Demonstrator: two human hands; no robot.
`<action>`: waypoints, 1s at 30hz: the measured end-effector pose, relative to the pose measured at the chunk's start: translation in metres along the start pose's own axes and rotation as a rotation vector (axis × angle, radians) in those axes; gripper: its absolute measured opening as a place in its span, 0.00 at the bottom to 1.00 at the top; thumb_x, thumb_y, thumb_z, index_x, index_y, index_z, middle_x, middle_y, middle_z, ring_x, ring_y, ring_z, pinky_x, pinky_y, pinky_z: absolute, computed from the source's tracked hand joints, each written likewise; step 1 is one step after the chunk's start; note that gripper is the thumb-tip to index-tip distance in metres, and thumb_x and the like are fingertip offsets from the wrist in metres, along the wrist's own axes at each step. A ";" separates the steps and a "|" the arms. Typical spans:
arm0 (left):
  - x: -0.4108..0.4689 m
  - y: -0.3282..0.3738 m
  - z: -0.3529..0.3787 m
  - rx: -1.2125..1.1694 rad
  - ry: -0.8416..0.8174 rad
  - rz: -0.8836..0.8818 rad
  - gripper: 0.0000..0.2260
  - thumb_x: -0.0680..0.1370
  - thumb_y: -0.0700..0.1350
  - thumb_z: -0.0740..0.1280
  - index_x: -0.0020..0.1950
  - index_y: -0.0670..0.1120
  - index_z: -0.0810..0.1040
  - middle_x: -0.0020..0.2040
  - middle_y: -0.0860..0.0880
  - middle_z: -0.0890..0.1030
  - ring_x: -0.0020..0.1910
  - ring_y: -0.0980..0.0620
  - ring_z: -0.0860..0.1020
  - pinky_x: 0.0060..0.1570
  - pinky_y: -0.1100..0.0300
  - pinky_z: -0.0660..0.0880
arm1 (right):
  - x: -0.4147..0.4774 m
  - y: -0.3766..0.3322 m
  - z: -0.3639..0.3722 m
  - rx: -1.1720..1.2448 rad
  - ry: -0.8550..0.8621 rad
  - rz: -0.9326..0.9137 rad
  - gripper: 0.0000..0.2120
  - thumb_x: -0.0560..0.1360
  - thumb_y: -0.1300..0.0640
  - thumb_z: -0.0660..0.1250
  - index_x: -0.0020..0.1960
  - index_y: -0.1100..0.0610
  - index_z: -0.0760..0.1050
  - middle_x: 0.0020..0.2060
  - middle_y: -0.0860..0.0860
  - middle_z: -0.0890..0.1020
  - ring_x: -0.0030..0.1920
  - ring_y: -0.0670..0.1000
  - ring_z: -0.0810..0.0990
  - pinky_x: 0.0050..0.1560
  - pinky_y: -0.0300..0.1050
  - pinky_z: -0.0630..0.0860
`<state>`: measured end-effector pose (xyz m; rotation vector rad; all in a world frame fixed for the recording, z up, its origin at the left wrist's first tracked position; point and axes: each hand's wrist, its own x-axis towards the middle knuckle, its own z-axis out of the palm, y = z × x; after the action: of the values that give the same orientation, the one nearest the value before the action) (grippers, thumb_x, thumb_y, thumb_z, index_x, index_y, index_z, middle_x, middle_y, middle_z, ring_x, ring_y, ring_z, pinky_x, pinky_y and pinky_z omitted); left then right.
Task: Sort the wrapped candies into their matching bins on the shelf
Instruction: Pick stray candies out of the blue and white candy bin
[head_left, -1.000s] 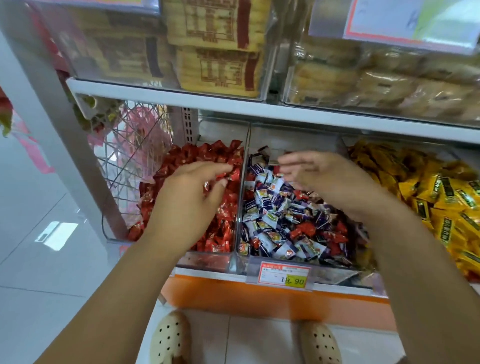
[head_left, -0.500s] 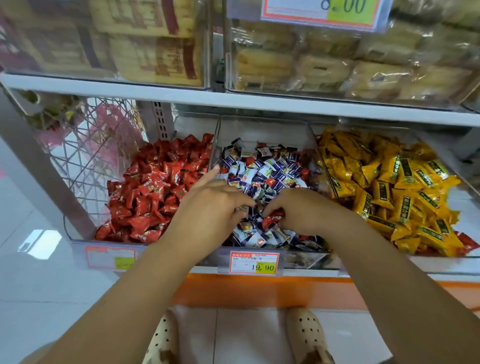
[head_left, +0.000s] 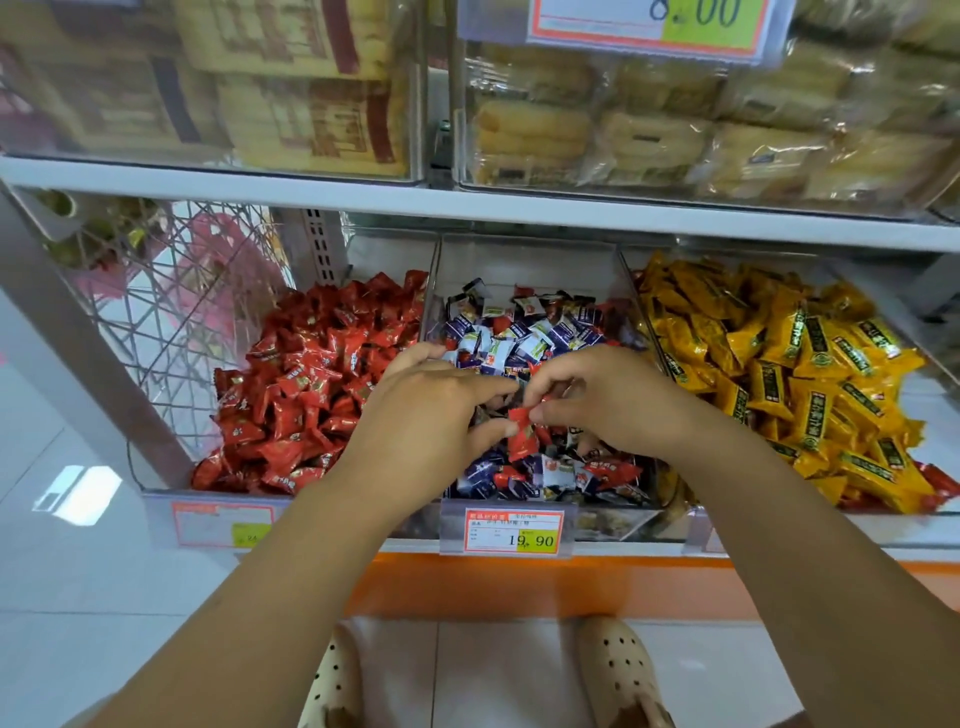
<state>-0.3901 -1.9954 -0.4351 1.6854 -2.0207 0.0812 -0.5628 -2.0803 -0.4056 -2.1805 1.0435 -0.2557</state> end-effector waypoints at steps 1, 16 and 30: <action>0.001 0.002 -0.002 -0.017 0.009 -0.005 0.19 0.71 0.57 0.72 0.60 0.54 0.80 0.46 0.55 0.85 0.47 0.51 0.81 0.65 0.64 0.51 | -0.001 -0.001 -0.001 0.055 0.016 0.006 0.04 0.74 0.58 0.71 0.43 0.50 0.81 0.39 0.47 0.80 0.31 0.42 0.78 0.29 0.34 0.76; 0.010 0.006 -0.010 -0.171 -0.080 -0.127 0.17 0.73 0.61 0.67 0.61 0.61 0.75 0.33 0.59 0.76 0.42 0.65 0.74 0.54 0.72 0.51 | -0.003 -0.010 0.002 0.478 0.010 0.028 0.07 0.75 0.63 0.68 0.46 0.54 0.82 0.42 0.55 0.83 0.38 0.48 0.81 0.36 0.43 0.81; 0.012 0.007 -0.010 -0.118 -0.057 -0.183 0.14 0.73 0.56 0.70 0.59 0.61 0.77 0.28 0.64 0.65 0.39 0.61 0.66 0.55 0.65 0.54 | -0.018 -0.016 -0.035 -0.136 -0.032 0.180 0.10 0.76 0.60 0.68 0.46 0.45 0.80 0.47 0.42 0.79 0.34 0.49 0.84 0.30 0.35 0.78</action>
<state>-0.3948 -2.0008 -0.4197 1.8061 -1.8629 -0.1471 -0.5807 -2.0774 -0.3667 -2.1843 1.2628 -0.0683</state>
